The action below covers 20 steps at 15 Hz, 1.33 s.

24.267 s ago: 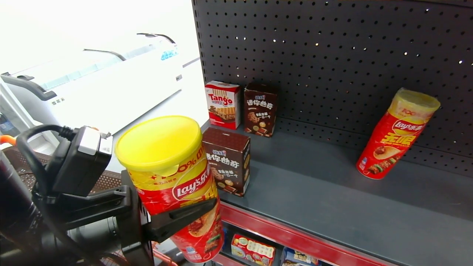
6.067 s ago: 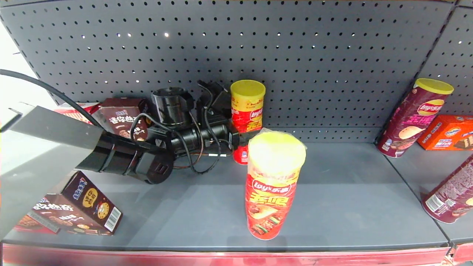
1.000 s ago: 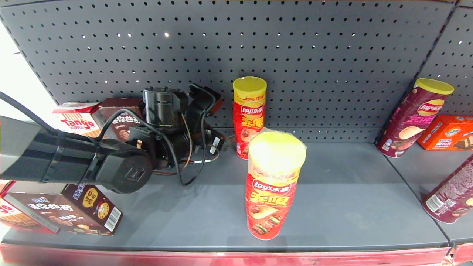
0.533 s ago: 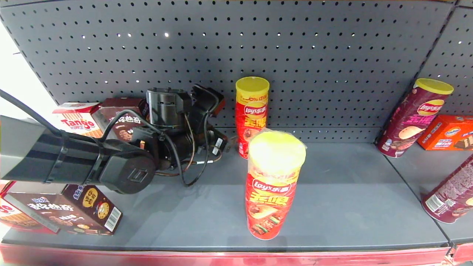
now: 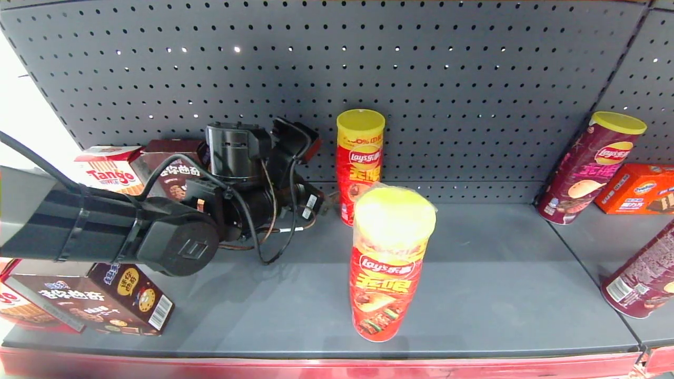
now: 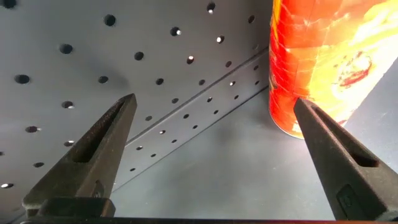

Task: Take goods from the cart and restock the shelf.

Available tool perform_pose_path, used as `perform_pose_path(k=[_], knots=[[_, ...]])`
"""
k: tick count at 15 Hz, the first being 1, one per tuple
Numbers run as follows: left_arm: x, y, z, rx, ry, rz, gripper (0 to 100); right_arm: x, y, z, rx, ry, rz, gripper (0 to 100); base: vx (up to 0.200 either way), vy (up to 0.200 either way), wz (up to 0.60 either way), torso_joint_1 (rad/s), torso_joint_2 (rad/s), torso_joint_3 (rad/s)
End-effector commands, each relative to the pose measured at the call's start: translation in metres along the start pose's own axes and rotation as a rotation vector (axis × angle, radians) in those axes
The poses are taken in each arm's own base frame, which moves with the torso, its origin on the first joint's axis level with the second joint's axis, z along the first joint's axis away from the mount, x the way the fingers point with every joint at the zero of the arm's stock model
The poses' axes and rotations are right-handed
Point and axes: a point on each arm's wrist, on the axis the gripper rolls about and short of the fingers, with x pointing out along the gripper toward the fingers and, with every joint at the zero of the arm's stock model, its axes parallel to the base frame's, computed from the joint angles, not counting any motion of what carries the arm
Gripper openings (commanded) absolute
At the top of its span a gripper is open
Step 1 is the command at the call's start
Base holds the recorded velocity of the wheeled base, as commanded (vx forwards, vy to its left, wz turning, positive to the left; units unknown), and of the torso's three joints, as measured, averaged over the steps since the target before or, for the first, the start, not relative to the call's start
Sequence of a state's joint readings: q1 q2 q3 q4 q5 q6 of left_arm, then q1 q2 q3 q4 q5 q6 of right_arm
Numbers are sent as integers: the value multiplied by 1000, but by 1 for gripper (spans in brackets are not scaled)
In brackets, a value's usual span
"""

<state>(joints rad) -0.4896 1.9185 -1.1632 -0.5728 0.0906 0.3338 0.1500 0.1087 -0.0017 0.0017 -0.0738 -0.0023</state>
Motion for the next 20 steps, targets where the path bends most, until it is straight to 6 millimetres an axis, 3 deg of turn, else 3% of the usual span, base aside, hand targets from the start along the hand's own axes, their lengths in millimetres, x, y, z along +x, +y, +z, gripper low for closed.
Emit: perform_pose_path(k=[1, 5, 6, 10, 11, 12, 13, 14, 16, 18, 20], knots=[[-19, 11, 21, -6, -59, 27, 100, 0, 0, 0, -1, 2, 1, 100, 0, 0, 0, 0, 0, 0], [-62, 22, 53, -30, -161, 82, 100, 0, 0, 0, -1, 2, 1, 100, 0, 0, 0, 0, 0, 0], [-84, 24, 69, -59, -223, 84, 100, 0, 0, 0, -1, 2, 1, 100, 0, 0, 0, 0, 0, 0], [-162, 22, 63, -74, -291, 35, 100, 0, 0, 0, -1, 2, 1, 100, 0, 0, 0, 0, 0, 0], [-196, 17, 59, -89, -335, 0, 100, 0, 0, 0, -1, 2, 1, 100, 0, 0, 0, 0, 0, 0], [-217, 16, 55, -102, -362, -18, 100, 0, 0, 0, -1, 2, 1, 100, 0, 0, 0, 0, 0, 0], [-248, 16, 44, -116, -398, -30, 100, 0, 0, 0, -1, 2, 1, 100, 0, 0, 0, 0, 0, 0], [-254, 17, 41, -119, -404, -30, 100, 0, 0, 0, -1, 2, 1, 100, 0, 0, 0, 0, 0, 0], [-325, 30, -1, -143, -472, 128, 100, 0, 0, 0, -1, 2, 1, 100, 0, 0, 0, 0, 0, 0], [-363, 27, -30, -189, -527, 266, 100, 0, 0, 0, -1, 2, 1, 100, 0, 0, 0, 0, 0, 0], [-376, 15, -59, -168, -518, 370, 100, 0, 0, 0, -1, 2, 1, 100, 0, 0, 0, 0, 0, 0]])
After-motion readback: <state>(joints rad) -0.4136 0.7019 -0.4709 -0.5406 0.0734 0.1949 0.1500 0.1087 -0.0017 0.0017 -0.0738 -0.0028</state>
